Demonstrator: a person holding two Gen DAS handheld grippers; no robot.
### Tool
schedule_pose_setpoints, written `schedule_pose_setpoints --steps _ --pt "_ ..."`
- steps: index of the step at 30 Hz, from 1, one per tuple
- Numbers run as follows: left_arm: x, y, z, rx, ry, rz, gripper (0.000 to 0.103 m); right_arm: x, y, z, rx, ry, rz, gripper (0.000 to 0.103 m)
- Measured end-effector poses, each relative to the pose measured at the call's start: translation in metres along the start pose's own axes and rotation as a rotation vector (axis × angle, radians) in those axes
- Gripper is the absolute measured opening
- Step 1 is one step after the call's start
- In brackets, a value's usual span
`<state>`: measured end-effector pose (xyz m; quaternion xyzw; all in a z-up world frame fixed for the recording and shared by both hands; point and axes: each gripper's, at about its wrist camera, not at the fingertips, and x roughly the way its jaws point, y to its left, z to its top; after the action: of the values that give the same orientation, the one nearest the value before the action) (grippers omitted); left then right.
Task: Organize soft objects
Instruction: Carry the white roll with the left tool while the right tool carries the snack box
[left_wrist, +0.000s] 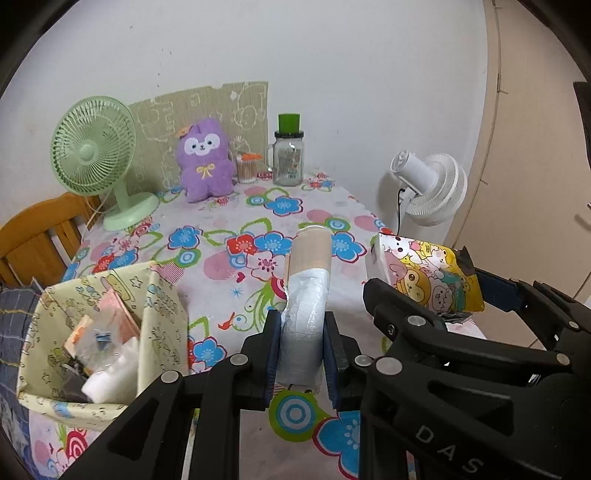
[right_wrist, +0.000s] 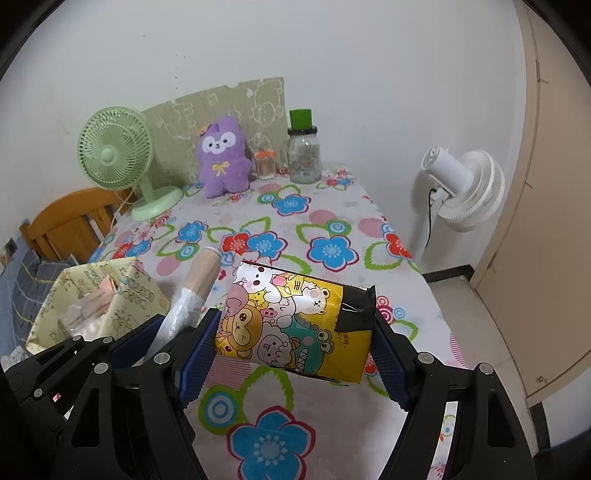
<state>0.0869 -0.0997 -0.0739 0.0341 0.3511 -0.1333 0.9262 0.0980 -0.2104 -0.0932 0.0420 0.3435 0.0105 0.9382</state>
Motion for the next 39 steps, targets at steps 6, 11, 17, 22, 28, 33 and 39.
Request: schedule_pose_setpoints --steps 6,11,17,22,28,33,39 --pt "-0.018 0.001 0.002 0.009 -0.02 -0.017 0.021 -0.024 0.006 0.0 -0.007 -0.039 -0.005 0.079" --pt "-0.035 0.002 0.005 0.018 -0.045 -0.013 0.021 -0.04 0.01 0.002 -0.009 -0.061 -0.001 0.079" --pt "-0.051 0.005 0.006 0.021 -0.075 -0.019 0.021 -0.058 0.017 0.004 -0.014 -0.088 0.018 0.079" --pt "-0.056 0.008 0.007 0.021 -0.087 -0.017 0.021 -0.068 0.023 0.007 -0.031 -0.108 0.01 0.079" --pt "-0.055 0.015 0.007 0.018 -0.085 -0.009 0.021 -0.071 0.029 0.008 -0.033 -0.116 0.007 0.079" --pt "-0.055 0.025 0.009 0.007 -0.088 0.004 0.021 -0.069 0.034 0.008 -0.036 -0.116 0.005 0.079" --pt "-0.057 0.044 0.013 -0.009 -0.103 0.025 0.021 -0.065 0.046 0.014 -0.044 -0.115 0.025 0.079"
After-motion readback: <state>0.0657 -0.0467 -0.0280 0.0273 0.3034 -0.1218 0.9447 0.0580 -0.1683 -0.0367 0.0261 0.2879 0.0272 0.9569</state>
